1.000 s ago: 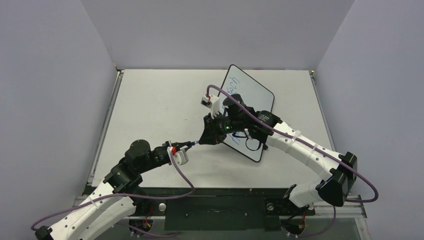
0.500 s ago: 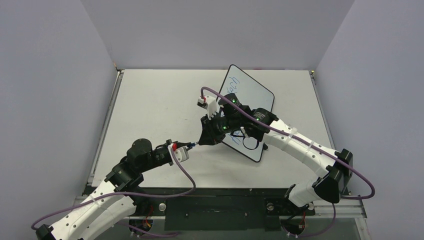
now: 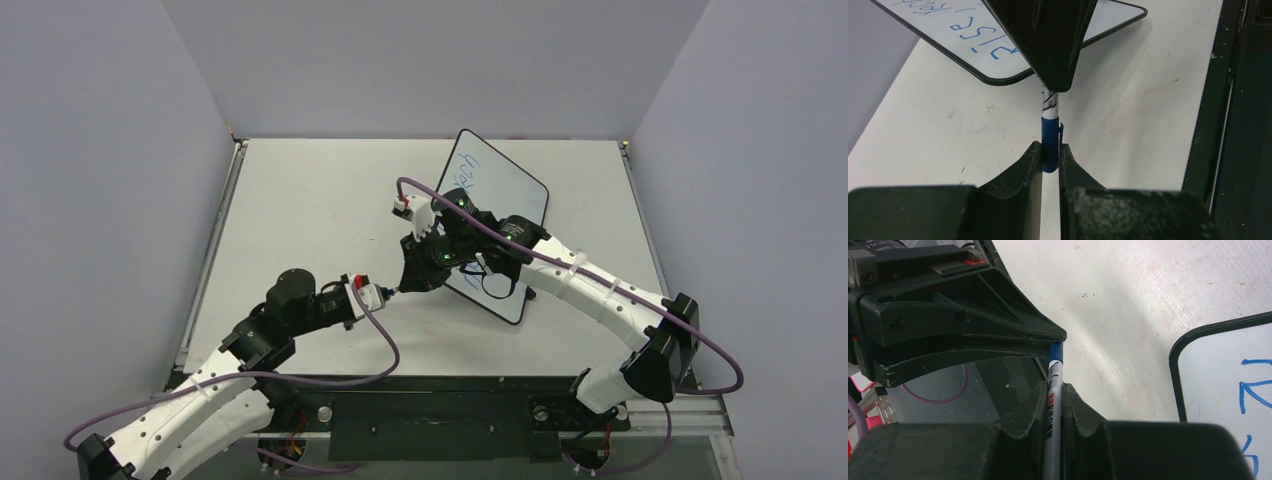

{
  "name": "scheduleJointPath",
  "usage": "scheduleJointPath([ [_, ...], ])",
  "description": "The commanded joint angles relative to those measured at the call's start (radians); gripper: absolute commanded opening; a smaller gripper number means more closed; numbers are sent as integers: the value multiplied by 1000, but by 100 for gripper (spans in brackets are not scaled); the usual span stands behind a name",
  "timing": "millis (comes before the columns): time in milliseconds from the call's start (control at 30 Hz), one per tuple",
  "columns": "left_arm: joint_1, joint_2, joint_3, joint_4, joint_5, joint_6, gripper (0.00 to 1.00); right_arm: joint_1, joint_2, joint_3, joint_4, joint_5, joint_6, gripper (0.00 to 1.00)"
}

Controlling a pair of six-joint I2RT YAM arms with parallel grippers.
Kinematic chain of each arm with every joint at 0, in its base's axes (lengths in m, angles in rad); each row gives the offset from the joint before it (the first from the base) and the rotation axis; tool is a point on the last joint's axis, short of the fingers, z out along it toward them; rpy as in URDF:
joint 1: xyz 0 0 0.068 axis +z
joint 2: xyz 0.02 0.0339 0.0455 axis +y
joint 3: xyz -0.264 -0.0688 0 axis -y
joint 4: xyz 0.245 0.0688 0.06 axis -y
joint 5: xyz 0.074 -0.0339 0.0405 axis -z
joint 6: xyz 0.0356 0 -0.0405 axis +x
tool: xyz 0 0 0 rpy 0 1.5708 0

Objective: Write a sentence on the whiteboard
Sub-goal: Close the whiteboard marker at the center of the board, then place the whiteboard marker at the center of the board.

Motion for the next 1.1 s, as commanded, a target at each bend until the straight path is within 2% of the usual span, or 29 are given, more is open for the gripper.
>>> scheduleJointPath([
  [0, -23, 9, 134, 356, 193, -39, 0, 50, 41, 4, 143, -77, 4, 0],
  [233, -26, 17, 150, 406, 204, -60, 0, 49, 54, -18, 155, -80, 9, 0],
  [367, -27, 10, 158, 361, 189, -53, 0, 40, 54, -8, 153, -60, 14, 0],
  [500, -29, -34, 126, 300, 138, -50, 0, 3, 19, 30, 121, -9, 16, 22],
  [667, -29, -114, 78, 231, 63, -58, 0, -58, -44, 143, 26, 79, 13, 55],
  [700, -29, -132, 68, 225, 44, -65, 0, -73, -57, 176, 3, 86, 11, 59],
  [733, -29, -139, 64, 214, 34, -69, 0, -80, -64, 192, -8, 98, 11, 73],
  [833, -29, -158, 53, 191, -13, -83, 0, -113, -99, 253, -45, 114, 19, 80],
  [1000, -29, -159, 37, 190, -93, -144, 0, -146, -164, 282, -53, 189, 42, 83],
  [1067, -29, -158, 24, 207, -142, -214, 0, -153, -193, 277, -52, 247, 49, 83],
])
